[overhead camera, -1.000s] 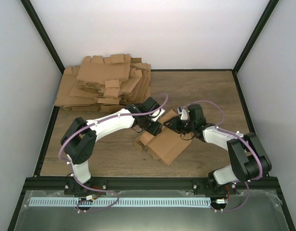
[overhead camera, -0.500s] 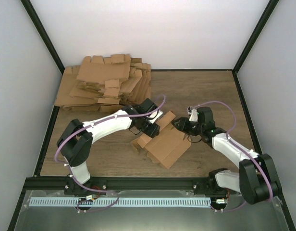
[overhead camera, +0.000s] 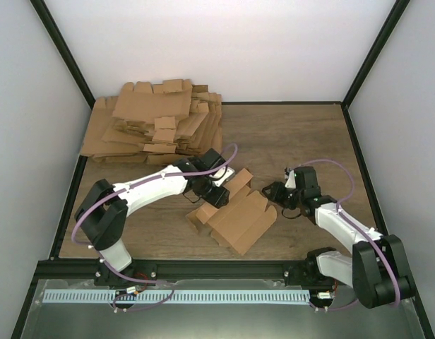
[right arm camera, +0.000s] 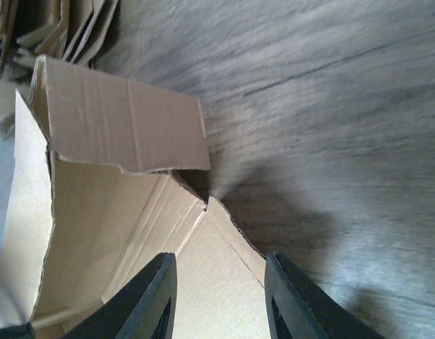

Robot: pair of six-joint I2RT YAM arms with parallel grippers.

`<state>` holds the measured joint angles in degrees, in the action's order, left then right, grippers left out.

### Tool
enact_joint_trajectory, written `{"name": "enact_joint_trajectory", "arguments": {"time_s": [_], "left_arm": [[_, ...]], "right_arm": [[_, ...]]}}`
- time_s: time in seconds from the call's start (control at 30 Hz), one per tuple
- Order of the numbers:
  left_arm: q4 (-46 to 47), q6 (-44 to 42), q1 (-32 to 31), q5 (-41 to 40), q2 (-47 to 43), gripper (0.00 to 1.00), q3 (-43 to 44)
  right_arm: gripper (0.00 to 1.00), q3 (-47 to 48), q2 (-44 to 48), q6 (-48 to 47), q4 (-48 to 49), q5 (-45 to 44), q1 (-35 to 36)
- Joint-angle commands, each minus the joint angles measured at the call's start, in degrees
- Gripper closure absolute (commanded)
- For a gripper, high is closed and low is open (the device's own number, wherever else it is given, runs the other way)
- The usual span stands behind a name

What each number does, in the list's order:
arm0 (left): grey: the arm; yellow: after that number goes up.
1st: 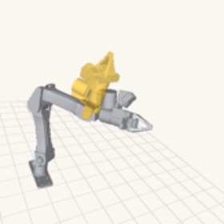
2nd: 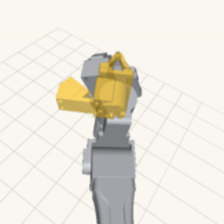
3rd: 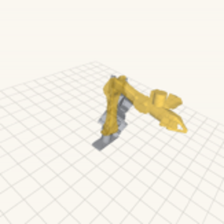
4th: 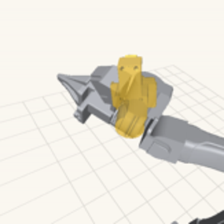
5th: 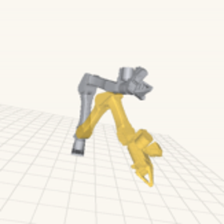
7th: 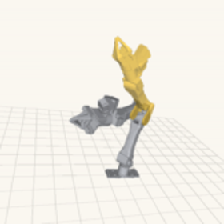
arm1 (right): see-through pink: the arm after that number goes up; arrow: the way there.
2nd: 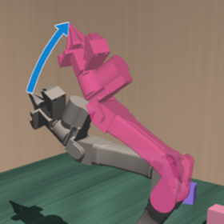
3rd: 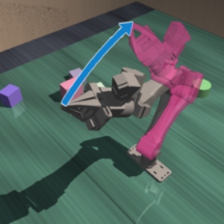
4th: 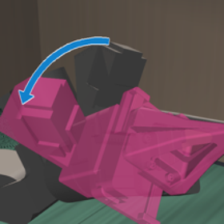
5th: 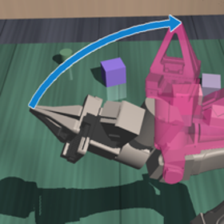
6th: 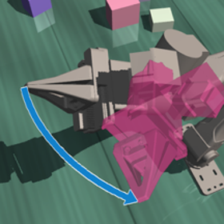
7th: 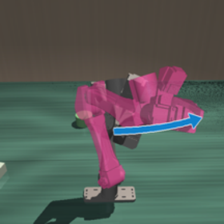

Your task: Fold the paper box

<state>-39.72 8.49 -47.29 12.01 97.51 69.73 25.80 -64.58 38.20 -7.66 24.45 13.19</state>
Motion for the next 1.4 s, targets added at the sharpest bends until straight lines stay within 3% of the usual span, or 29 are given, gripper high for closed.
{"name": "enact_joint_trajectory", "arguments": {"time_s": [0.0, 0.1, 0.2, 0.67, 1.0, 1.37], "left_arm": [[-1.51, -0.95, 0.02, 2.05, -2.42, 0.44, -1.76], [-1.24, -0.89, 0.01, 3.34, -2.95, 0.44, -2.19], [-1.19, -0.76, 0.03, 3.97, -3.28, 0.44, -2.15], [-1.06, -1.11, 0.57, 8.46, -5.18, 0.44, -2.66], [-1.7, -1.66, 1.6, 9.38, -4.98, 0.44, -2.69], [-1.56, -2.15, 1.95, 11.19, -5.66, 0.44, -2.85]], "right_arm": [[0.63, -1.75, 1.31, -3.85, 3.96, 5.86, -0.46], [0.48, -2.96, 2.68, -7.04, 7.8, 9.57, -0.48], [0.42, -2.35, 2.93, -11.17, 9.2, 9.91, -0.45], [0.41, -6.9, 3.76, -19.76, 22.78, 3.1, 5.21], [0.45, -4.52, -0.89, -19.12, 21.66, -5.86, 8.41], [0.46, -1.68, -6.04, -17.9, 21.34, -9.24, 9.0]]}}
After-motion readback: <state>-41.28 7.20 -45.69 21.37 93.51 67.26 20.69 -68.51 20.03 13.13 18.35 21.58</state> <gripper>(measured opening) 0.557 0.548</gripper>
